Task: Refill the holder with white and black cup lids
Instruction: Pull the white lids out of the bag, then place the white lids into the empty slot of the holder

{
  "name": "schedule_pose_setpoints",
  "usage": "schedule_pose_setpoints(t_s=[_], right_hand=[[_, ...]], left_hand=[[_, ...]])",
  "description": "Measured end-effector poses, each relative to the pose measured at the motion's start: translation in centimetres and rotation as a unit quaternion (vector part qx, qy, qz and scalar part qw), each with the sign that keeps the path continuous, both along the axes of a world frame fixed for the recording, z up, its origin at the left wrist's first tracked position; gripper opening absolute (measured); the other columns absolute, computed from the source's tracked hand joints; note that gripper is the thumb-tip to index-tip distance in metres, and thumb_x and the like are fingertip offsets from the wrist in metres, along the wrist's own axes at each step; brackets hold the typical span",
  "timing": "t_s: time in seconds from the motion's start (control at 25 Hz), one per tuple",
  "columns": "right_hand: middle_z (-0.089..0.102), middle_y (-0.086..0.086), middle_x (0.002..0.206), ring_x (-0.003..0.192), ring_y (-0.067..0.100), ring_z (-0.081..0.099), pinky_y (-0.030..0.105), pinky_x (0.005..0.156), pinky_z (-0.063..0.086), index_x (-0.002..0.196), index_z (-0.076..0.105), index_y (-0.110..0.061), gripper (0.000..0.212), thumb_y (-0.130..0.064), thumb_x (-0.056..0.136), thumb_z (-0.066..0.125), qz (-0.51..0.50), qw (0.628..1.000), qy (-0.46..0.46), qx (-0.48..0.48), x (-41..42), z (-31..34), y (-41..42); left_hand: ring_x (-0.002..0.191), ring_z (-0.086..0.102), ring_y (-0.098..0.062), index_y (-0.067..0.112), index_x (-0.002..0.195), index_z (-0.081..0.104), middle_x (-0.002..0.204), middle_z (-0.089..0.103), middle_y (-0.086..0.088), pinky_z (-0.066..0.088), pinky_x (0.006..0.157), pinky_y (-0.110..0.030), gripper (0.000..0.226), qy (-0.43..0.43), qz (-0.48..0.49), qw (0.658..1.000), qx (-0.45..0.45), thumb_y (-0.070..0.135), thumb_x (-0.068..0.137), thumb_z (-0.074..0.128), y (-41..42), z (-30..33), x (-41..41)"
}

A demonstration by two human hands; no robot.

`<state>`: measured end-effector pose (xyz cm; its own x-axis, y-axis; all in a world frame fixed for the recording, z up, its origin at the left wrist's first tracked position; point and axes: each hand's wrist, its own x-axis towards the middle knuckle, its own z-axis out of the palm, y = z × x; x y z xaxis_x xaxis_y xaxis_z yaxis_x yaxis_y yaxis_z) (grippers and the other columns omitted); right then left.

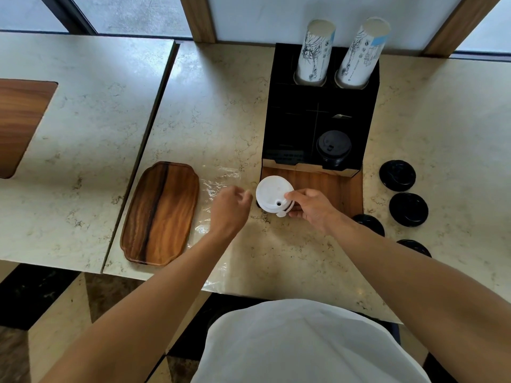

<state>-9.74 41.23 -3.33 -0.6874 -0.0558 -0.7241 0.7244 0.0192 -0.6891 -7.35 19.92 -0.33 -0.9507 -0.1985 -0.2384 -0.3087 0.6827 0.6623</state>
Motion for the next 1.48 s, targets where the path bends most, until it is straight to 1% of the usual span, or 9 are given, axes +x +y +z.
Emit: schedule_pose_setpoints(t_s=[0.16, 0.32, 0.64, 0.8, 0.88, 1.04, 1.2, 1.36, 1.48], right_hand=[[0.072, 0.016, 0.119, 0.099, 0.028, 0.074, 0.039, 0.091, 0.061, 0.118, 0.064, -0.005, 0.037, -0.025, 0.09, 0.077, -0.016, 1.0, 0.015, 0.003, 0.1, 1.2, 0.4], [0.066, 0.012, 0.126, 0.106, 0.029, 0.072, 0.045, 0.095, 0.06, 0.13, 0.054, -0.01, 0.05, -0.026, 0.089, 0.078, -0.019, 0.998, 0.035, 0.047, -0.3, 3.0, 1.0], [0.064, 0.012, 0.128, 0.104, 0.029, 0.072, 0.045, 0.091, 0.062, 0.13, 0.053, -0.009, 0.046, -0.026, 0.093, 0.073, -0.03, 0.986, 0.109, 0.121, -3.1, 6.1, 1.2], [0.067, 0.011, 0.124, 0.099, 0.025, 0.073, 0.041, 0.087, 0.063, 0.131, 0.055, -0.009, 0.044, -0.028, 0.095, 0.069, -0.031, 0.97, 0.152, 0.185, -5.0, 6.9, 0.8], [0.069, 0.011, 0.122, 0.101, 0.026, 0.073, 0.042, 0.086, 0.063, 0.131, 0.058, -0.007, 0.042, -0.029, 0.095, 0.068, -0.023, 0.96, 0.172, 0.218, -6.1, 6.9, 0.5], [0.072, 0.013, 0.117, 0.103, 0.028, 0.072, 0.042, 0.09, 0.062, 0.128, 0.065, -0.006, 0.04, -0.029, 0.095, 0.066, 0.037, 0.945, 0.177, 0.274, -7.9, 6.5, -0.1], [0.073, 0.014, 0.113, 0.098, 0.027, 0.072, 0.035, 0.084, 0.061, 0.122, 0.068, -0.006, 0.037, -0.031, 0.095, 0.064, 0.074, 0.923, 0.173, 0.336, -9.1, 5.9, -0.6], [0.067, 0.014, 0.127, 0.11, 0.028, 0.067, 0.035, 0.087, 0.059, 0.135, 0.057, -0.008, 0.047, -0.032, 0.096, 0.066, 0.074, 0.913, 0.169, 0.364, -9.4, 5.6, -1.0], [0.063, 0.016, 0.133, 0.113, 0.031, 0.066, 0.038, 0.089, 0.06, 0.14, 0.049, -0.009, 0.054, -0.031, 0.095, 0.068, 0.086, 0.907, 0.173, 0.375, -9.6, 5.6, -1.1]], left_hand=[[0.084, 0.073, -0.017, 0.016, 0.116, 0.068, 0.105, 0.074, 0.001, 0.061, 0.076, -0.04, 0.033, -0.076, 0.051, 0.981, 0.168, 0.041, 0.095, 0.063, 2.2, 0.1, -1.1], [0.071, 0.074, -0.009, 0.02, 0.112, 0.071, 0.103, 0.074, 0.003, 0.064, 0.074, -0.038, 0.023, -0.066, 0.049, 0.981, 0.175, 0.034, 0.095, 0.065, 3.1, -0.3, -2.2], [0.064, 0.068, 0.007, 0.024, 0.105, 0.071, 0.089, 0.068, 0.019, 0.065, 0.072, -0.04, 0.016, -0.025, 0.053, 0.979, 0.195, 0.027, 0.094, 0.061, 4.7, 1.4, -7.2], [0.067, 0.069, -0.001, 0.034, 0.092, 0.069, 0.071, 0.068, 0.022, 0.065, 0.071, -0.036, 0.016, -0.01, 0.066, 0.979, 0.194, 0.021, 0.092, 0.058, 5.6, 2.6, -9.8], [0.081, 0.068, -0.006, 0.034, 0.09, 0.069, 0.08, 0.067, 0.022, 0.064, 0.076, -0.038, 0.021, -0.021, 0.07, 0.976, 0.203, 0.016, 0.088, 0.059, 5.8, 2.9, -11.0], [0.099, 0.065, -0.021, 0.02, 0.115, 0.069, 0.098, 0.066, 0.01, 0.062, 0.084, -0.042, 0.037, -0.064, 0.078, 0.97, 0.223, 0.007, 0.084, 0.055, 5.6, 2.1, -12.7], [0.089, 0.061, -0.011, 0.022, 0.122, 0.065, 0.093, 0.062, 0.016, 0.052, 0.062, -0.023, 0.046, -0.085, 0.063, 0.966, 0.237, 0.004, 0.082, 0.053, 6.1, 1.4, -13.3], [0.085, 0.051, -0.004, 0.025, 0.137, 0.054, 0.096, 0.052, 0.018, 0.041, 0.058, -0.016, 0.062, -0.106, 0.052, 0.962, 0.247, -0.001, 0.08, 0.052, 6.6, 0.7, -13.8], [0.101, 0.05, -0.018, 0.024, 0.145, 0.044, 0.116, 0.047, 0.006, 0.042, 0.066, -0.02, 0.067, -0.114, 0.048, 0.962, 0.245, 0.0, 0.083, 0.05, 6.6, -0.2, -14.0]])
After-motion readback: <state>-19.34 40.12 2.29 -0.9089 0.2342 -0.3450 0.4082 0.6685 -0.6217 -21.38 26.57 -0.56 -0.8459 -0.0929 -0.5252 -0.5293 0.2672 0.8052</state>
